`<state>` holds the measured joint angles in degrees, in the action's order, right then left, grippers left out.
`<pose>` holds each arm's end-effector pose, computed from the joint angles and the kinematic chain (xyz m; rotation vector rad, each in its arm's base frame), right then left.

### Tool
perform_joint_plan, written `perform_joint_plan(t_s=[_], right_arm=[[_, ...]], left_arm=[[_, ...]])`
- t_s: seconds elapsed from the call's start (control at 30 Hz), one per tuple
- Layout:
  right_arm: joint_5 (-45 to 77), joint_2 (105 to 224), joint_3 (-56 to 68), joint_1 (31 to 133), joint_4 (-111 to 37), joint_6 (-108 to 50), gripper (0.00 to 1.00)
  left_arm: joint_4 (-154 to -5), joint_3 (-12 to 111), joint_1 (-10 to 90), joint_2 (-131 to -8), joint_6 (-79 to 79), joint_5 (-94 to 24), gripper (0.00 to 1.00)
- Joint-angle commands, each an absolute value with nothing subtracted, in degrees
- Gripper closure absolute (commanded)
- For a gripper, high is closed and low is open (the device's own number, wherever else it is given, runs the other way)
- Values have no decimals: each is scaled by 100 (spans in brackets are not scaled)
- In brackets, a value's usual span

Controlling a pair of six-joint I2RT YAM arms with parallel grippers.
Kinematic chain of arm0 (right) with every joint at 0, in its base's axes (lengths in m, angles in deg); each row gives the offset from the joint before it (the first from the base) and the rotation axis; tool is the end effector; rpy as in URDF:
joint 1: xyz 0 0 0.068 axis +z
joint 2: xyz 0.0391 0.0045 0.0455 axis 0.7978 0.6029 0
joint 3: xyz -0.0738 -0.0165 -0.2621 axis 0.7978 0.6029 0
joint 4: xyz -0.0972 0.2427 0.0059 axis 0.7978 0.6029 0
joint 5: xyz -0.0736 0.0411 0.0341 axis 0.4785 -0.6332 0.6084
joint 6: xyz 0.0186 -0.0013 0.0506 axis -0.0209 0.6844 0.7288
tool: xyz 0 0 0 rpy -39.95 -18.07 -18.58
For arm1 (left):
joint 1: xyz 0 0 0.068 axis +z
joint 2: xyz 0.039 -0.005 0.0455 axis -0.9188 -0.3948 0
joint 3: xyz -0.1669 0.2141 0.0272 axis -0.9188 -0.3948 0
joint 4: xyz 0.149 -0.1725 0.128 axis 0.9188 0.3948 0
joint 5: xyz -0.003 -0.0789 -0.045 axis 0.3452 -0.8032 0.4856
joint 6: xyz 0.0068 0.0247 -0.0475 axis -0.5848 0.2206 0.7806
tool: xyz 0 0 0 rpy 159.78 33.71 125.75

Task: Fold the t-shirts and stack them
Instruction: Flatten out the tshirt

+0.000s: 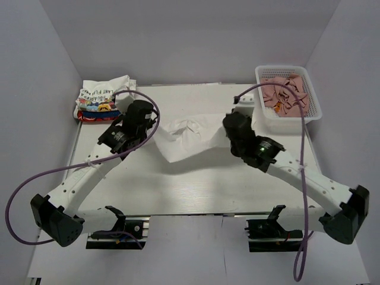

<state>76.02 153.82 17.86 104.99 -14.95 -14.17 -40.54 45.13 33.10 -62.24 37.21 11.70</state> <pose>0.1861 0.1925 0.3465 0.0305 1.8722 -0.0814 0.2185 -0.1190 0.3548 -0.6175 1.9761 -0.1280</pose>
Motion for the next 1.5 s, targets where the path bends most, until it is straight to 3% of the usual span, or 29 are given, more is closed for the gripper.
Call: perform_joint_plan(t_s=[0.0,0.17,0.37,0.57,0.77,1.13,1.27,1.47], right_arm=[[8239,14903,1439,10189,-3310,-2999,100],[8406,14990,36,9889,-3646,-4539,100],[8459,14797,-634,9792,-4936,-6225,100],[8283,14744,-1856,9818,-4789,-7270,100],[7451,14184,-2366,9818,-3880,-7074,100],[5456,13575,-3685,9792,-1916,-6158,100],[5356,13522,-3721,9783,-2037,-6026,100],[5793,13899,-3484,9845,-2747,-6340,100]], left_arm=[[-4551,5309,3352,-6368,3092,1736,100],[-4955,6083,3352,-6308,2407,2035,100],[-5114,6689,3352,-6114,1764,2000,100],[-5053,7120,3299,-5421,1290,2176,100],[-4974,7384,3247,-4507,1157,1607,100],[-3999,9009,3308,-4339,1157,155,100],[-4077,9010,3308,-4163,1210,-109,100],[-4129,8791,3308,-4399,1210,400,100]])
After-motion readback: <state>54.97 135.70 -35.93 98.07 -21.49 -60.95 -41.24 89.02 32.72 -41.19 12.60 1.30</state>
